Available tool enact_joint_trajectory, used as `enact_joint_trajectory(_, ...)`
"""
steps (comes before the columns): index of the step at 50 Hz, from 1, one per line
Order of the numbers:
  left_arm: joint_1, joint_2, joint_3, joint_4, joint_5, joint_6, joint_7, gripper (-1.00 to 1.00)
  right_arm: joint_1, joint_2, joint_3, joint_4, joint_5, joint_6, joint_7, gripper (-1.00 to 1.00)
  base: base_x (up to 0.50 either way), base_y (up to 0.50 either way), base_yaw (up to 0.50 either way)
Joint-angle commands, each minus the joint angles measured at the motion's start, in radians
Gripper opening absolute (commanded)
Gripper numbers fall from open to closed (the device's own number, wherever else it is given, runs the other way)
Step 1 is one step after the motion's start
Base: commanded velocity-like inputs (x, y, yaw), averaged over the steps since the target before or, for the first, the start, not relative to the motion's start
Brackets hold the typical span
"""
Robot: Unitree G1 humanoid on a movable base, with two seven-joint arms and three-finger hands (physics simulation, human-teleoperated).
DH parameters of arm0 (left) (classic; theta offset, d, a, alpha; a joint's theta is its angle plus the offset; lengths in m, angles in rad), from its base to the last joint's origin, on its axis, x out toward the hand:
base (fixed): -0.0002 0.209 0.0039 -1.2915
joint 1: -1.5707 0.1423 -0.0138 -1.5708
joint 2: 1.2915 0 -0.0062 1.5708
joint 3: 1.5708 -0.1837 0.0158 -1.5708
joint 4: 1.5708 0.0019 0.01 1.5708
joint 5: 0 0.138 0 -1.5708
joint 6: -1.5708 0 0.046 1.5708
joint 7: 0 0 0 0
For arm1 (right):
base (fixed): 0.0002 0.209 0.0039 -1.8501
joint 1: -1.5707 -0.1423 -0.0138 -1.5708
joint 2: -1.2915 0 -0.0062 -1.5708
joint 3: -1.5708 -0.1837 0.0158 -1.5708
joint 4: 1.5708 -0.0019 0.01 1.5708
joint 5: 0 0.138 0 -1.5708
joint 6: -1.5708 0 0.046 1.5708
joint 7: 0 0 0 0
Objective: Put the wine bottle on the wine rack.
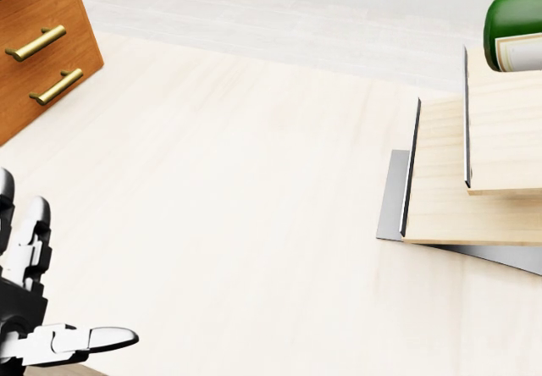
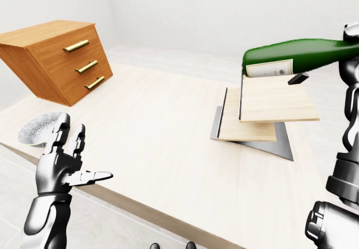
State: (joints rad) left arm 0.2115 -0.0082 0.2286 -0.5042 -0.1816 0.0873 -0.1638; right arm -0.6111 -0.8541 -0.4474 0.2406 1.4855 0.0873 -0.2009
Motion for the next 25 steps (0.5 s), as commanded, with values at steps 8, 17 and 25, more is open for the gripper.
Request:
enact_joint_trajectory(8, -0.01, 0.002, 0.008, 0.011, -0.002, 0.0, -0.001, 1.0, -0.15, -0.069, 0.059, 0.243, -0.186, 0.0, 0.153, -1.0, 0.0, 0.0, 0.0)
enact_joint_trajectory(17, -0.007, 0.002, 0.005, -0.008, -0.004, 0.0, 0.003, 1.0, -0.251, -0.061, 0.098, 0.381, -0.335, 0.0, 0.306, -1.0, 0.0, 0.0, 0.0)
enact_joint_trajectory(25, -0.011, 0.002, 0.002, -0.007, 0.0, 0.0, 0.004, 1.0, -0.323, -0.048, 0.112, 0.483, -0.444, 0.0, 0.412, -1.0, 0.0, 0.0, 0.0)
